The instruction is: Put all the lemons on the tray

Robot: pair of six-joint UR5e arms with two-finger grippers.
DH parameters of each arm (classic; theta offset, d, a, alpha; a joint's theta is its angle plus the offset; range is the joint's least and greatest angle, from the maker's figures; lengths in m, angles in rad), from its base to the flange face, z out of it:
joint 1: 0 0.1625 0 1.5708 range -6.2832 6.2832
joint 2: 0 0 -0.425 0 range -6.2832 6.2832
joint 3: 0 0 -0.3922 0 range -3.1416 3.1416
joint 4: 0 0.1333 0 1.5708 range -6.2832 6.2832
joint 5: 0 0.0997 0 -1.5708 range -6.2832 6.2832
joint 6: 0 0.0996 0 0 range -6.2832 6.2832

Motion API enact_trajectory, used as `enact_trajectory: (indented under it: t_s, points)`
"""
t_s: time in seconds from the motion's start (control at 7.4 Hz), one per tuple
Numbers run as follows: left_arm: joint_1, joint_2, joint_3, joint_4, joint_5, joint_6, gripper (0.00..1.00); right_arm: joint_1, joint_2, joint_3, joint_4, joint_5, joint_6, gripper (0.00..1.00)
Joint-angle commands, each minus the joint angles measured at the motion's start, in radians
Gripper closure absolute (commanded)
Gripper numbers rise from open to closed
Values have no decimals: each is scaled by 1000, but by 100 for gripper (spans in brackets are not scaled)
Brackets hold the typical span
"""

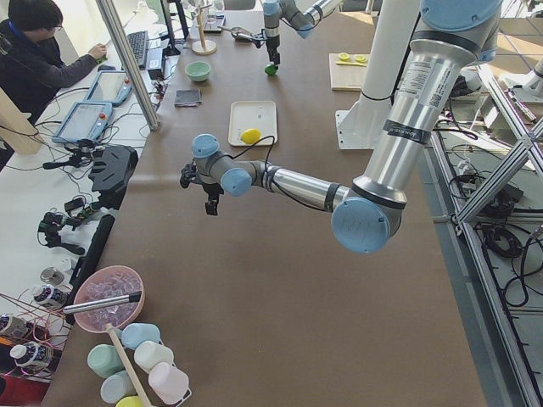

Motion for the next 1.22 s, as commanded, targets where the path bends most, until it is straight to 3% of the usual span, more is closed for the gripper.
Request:
enact_trajectory:
  t_s: [0.0,0.14,0.27,0.41,0.68,1.08]
  points:
    - [1,0,3,-1,0,1,2,-4,5,-18,0,-1,15,36]
    - [1,0,3,-3,0,0,2,-17,8,-19,-2,-1,47,55]
    - [1,0,3,-3,0,1,2,-18,40,-27,-2,1,81,84]
    - [1,0,4,-3,0,1,2,-18,58,-27,-3,2,118,100]
    - [1,0,9,-4,-1,0,2,-20,104,-24,-11,56,197,100]
    - [1,-5,9,-6,-1,-9,2,-73,289,-77,-8,33,574,100]
